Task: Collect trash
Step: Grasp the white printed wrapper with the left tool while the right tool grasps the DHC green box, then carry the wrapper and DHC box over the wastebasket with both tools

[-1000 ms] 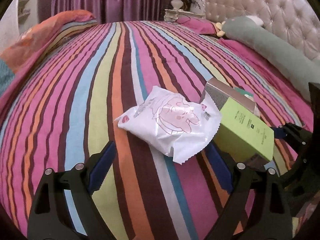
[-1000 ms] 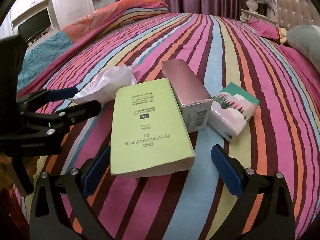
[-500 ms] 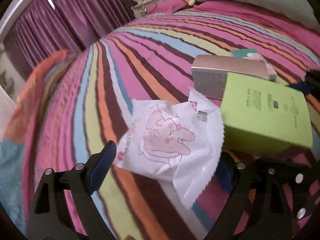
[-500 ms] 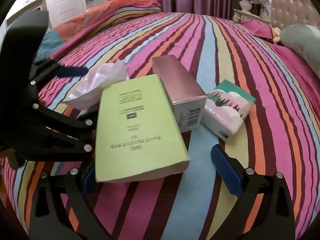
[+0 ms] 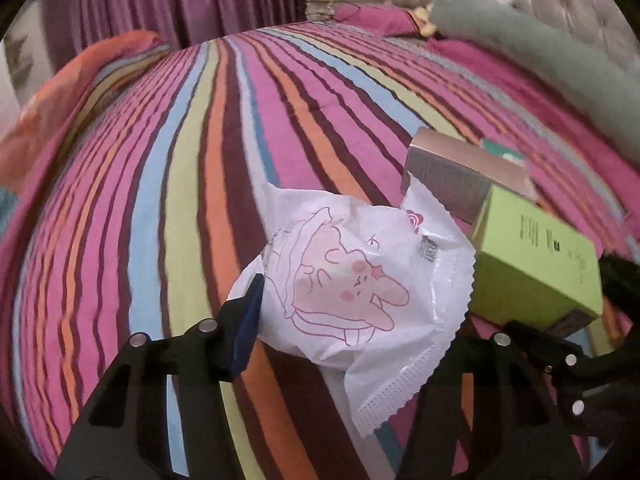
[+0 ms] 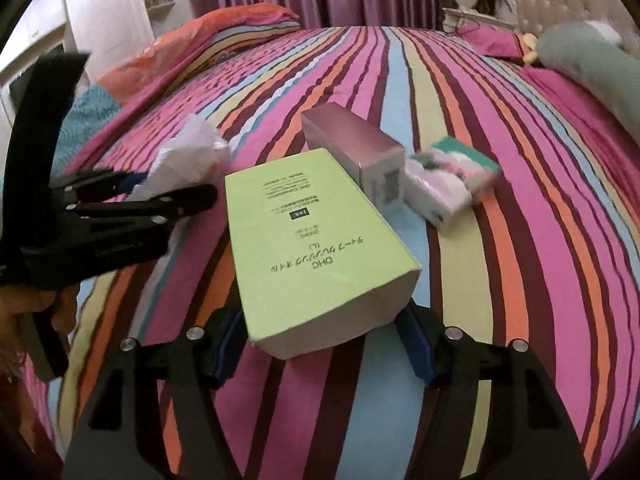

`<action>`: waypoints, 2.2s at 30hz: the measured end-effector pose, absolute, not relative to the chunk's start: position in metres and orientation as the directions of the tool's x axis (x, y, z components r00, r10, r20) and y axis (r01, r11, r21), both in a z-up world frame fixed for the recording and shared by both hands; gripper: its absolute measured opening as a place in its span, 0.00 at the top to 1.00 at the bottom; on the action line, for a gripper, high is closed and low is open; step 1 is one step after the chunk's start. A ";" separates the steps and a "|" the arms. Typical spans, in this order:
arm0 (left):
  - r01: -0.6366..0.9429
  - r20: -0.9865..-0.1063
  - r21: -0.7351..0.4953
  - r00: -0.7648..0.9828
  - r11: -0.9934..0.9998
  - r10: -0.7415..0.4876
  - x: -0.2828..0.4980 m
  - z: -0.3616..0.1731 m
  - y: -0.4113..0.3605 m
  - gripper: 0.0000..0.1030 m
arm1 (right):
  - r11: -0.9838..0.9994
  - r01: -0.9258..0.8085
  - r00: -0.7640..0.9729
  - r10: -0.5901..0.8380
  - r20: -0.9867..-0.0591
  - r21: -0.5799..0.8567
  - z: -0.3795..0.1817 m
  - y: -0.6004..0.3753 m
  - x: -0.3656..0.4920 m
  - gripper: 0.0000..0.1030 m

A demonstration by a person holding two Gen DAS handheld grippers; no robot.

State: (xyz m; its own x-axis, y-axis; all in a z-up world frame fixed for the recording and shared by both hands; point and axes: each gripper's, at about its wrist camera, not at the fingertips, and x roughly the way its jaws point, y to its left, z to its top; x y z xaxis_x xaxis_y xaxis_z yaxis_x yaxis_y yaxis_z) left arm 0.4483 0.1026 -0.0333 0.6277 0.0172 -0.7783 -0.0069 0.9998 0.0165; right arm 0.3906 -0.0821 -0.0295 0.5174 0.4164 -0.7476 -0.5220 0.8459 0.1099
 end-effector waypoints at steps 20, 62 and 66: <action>-0.090 -0.734 -0.248 0.667 0.964 -0.127 0.259 -0.022 0.079 0.48 | 0.916 -0.296 0.561 0.396 -0.726 0.271 -0.021 -0.152 0.270 0.38; -0.024 -0.861 -0.270 0.454 0.963 -0.230 0.029 -0.086 -0.007 0.48 | 0.926 -0.299 0.431 0.348 -0.833 0.232 -0.055 -0.187 0.067 0.38; -0.042 -0.887 -0.291 0.386 0.956 -0.253 0.030 -0.102 -0.008 0.48 | 0.935 -0.246 0.358 0.331 -0.873 0.254 -0.077 -0.194 0.070 0.38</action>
